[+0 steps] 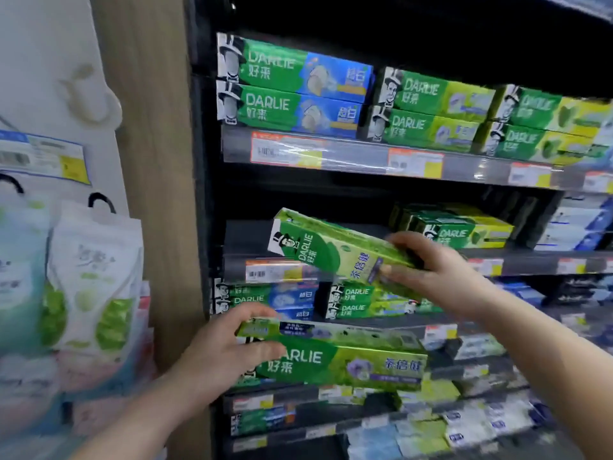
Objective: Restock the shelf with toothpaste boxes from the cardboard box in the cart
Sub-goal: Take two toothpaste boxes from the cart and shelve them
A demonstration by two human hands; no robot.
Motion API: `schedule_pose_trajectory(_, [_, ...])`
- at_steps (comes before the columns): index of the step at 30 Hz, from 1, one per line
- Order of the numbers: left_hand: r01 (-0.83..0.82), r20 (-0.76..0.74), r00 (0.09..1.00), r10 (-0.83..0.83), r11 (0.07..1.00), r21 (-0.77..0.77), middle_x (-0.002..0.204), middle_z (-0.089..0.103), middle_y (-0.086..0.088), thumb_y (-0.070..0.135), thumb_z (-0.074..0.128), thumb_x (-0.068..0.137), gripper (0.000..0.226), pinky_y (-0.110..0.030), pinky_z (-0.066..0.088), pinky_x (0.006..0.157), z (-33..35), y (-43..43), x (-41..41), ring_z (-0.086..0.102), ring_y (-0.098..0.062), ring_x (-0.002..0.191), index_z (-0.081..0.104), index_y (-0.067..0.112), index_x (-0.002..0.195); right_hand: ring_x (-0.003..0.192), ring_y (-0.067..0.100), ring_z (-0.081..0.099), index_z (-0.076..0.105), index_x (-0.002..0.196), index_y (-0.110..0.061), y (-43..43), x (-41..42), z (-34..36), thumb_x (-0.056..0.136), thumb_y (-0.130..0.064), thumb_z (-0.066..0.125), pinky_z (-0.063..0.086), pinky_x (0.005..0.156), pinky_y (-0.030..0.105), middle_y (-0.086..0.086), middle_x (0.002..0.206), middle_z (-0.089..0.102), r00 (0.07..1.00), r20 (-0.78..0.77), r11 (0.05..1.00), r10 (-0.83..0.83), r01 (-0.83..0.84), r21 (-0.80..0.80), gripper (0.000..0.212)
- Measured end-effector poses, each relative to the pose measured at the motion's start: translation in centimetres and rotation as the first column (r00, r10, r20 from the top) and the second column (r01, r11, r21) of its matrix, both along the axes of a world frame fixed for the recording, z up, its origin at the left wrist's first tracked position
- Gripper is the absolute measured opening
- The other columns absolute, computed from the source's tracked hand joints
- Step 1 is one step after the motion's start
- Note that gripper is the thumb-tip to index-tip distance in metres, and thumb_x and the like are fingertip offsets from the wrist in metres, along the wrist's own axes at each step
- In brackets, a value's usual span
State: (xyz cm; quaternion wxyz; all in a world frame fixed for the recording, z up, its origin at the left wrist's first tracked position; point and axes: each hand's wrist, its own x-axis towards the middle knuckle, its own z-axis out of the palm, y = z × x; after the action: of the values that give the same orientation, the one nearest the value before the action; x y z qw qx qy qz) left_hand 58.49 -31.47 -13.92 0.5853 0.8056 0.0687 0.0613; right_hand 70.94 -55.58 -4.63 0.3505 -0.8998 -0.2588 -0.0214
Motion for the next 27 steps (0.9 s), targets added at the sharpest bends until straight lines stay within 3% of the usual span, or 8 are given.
schedule_pose_trajectory(4, [-0.143, 0.039, 0.989, 0.144, 0.989, -0.034, 0.107, 0.062, 0.02, 0.06, 0.076, 0.023, 0.066, -0.018, 0.051, 0.08, -1.7, -0.9, 2.6, 0.063, 0.001, 0.089, 0.06, 0.054, 0.087, 0.076, 0.005, 0.056, 0.053, 0.11, -0.023, 3.3, 7.6, -1.2, 0.078, -0.024, 0.069, 0.042, 0.066, 0.009, -0.008, 0.088, 0.061, 0.976, 0.032, 0.976, 0.216, -0.215, -0.019, 0.035])
schedule_pose_trajectory(6, [-0.212, 0.067, 0.974, 0.215, 0.976, -0.049, 0.106, 0.064, 0.014, 0.048, 0.081, 0.035, 0.055, -0.007, 0.048, 0.068, -2.5, -1.4, 3.8, 0.062, 0.008, 0.081, 0.062, 0.051, 0.086, 0.077, 0.009, 0.054, 0.052, 0.106, -0.023, 5.0, 10.7, -1.8, 0.078, -0.021, 0.069, 0.042, 0.068, 0.011, -0.009, 0.082, 0.06, 0.954, 0.053, 0.956, 0.294, -0.294, -0.024, 0.033])
schedule_pose_trajectory(8, [-0.267, 0.076, 0.959, 0.271, 0.962, -0.066, 0.108, 0.063, 0.011, 0.037, 0.083, 0.049, 0.043, -0.009, 0.048, 0.069, -3.3, -1.7, 4.9, 0.061, 0.004, 0.087, 0.064, 0.048, 0.085, 0.079, 0.01, 0.052, 0.054, 0.108, -0.019, 6.6, 13.3, -2.3, 0.078, -0.019, 0.07, 0.04, 0.068, 0.011, -0.006, 0.083, 0.059, 0.932, 0.086, 0.936, 0.352, -0.35, -0.036, 0.034])
schedule_pose_trajectory(11, [-0.326, 0.085, 0.941, 0.329, 0.944, -0.05, 0.1, 0.067, 0.011, 0.051, 0.074, 0.035, 0.052, -0.02, 0.049, 0.077, -3.8, -1.8, 6.1, 0.061, -0.003, 0.094, 0.06, 0.058, 0.084, 0.078, 0.009, 0.053, 0.055, 0.113, -0.014, 8.7, 16.1, -3.0, 0.078, -0.021, 0.069, 0.04, 0.067, 0.01, -0.003, 0.089, 0.059, 0.901, 0.102, 0.906, 0.422, -0.416, -0.072, 0.038])
schedule_pose_trajectory(15, [-0.382, 0.123, 0.914, 0.388, 0.922, -0.066, 0.093, 0.071, 0.01, 0.05, 0.071, 0.03, 0.053, -0.012, 0.051, 0.063, -3.6, -1.7, 7.0, 0.065, 0.002, 0.081, 0.063, 0.054, 0.082, 0.093, 0.015, 0.056, 0.055, 0.116, -0.01, 10.8, 18.4, -4.2, 0.079, -0.022, 0.068, 0.043, 0.083, 0.022, 0.004, 0.103, 0.062, 0.872, 0.08, 0.874, 0.482, -0.472, -0.116, 0.041])
schedule_pose_trajectory(21, [-0.432, 0.098, 0.894, 0.437, 0.899, -0.062, 0.105, 0.066, 0.007, 0.026, 0.088, 0.051, 0.046, -0.026, 0.047, 0.075, -3.0, -1.0, 7.3, 0.061, -0.013, 0.102, 0.065, 0.052, 0.082, 0.103, 0.012, 0.052, 0.051, 0.124, -0.008, 11.3, 20.4, -4.4, 0.082, -0.024, 0.065, 0.037, 0.085, 0.015, 0.001, 0.115, 0.056, 0.845, 0.053, 0.839, 0.532, -0.518, -0.167, 0.047])
schedule_pose_trajectory(23, [-0.441, 0.097, 0.89, 0.446, 0.895, -0.068, 0.099, 0.068, 0.008, 0.03, 0.086, 0.05, 0.041, -0.023, 0.05, 0.071, -2.4, -0.9, 7.3, 0.064, -0.009, 0.094, 0.068, 0.045, 0.083, 0.106, 0.012, 0.052, 0.049, 0.127, -0.012, 11.3, 20.8, -4.2, 0.083, -0.027, 0.063, 0.037, 0.087, 0.016, 0.003, 0.121, 0.056, 0.85, 0.048, 0.838, 0.525, -0.507, -0.2, 0.048])
schedule_pose_trajectory(27, [-0.442, 0.133, 0.881, 0.453, 0.891, -0.103, 0.076, 0.073, 0.016, -0.006, 0.074, 0.066, 0.039, -0.008, 0.049, 0.054, -1.8, -0.8, 7.6, 0.066, 0.003, 0.066, 0.067, 0.029, 0.082, 0.11, 0.015, 0.052, 0.049, 0.128, -0.015, 11.4, 21.1, -4.3, 0.082, -0.028, 0.065, 0.039, 0.094, 0.022, 0.006, 0.127, 0.056, 0.855, 0.023, 0.842, 0.519, -0.506, -0.188, 0.051])
